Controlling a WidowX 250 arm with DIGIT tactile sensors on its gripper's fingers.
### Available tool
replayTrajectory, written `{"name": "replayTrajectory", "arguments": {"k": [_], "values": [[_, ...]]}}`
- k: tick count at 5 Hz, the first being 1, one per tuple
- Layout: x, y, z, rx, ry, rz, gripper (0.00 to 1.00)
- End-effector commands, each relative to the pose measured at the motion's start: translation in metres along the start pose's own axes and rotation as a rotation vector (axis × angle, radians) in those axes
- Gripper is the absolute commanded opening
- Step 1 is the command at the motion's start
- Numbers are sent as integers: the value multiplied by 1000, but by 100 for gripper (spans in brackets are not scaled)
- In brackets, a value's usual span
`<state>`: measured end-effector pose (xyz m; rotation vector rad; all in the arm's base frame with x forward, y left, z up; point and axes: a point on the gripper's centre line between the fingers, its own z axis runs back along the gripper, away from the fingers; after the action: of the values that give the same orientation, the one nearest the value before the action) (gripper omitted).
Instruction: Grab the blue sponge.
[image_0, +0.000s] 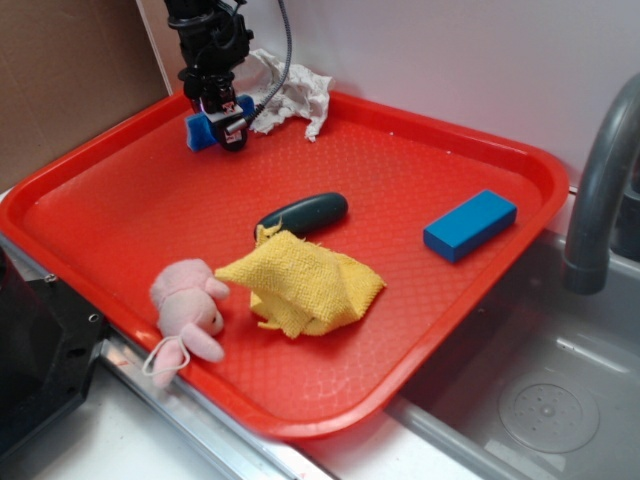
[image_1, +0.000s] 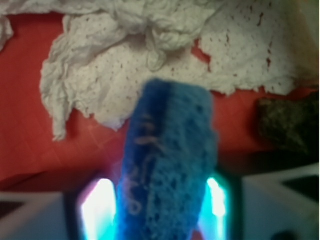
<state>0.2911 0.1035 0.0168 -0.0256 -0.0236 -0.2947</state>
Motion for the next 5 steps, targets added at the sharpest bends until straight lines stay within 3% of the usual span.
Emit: {"name": "replayTrajectory", "arguments": {"k": [1,2,3,5], "values": [[11,-42,85,-16,-112,56,0],[-7,-70,129,60,-158,175,0],[-47,-92,170,-44,-131,240,0],[-115,-125,199,-89,-53,302,0]]}}
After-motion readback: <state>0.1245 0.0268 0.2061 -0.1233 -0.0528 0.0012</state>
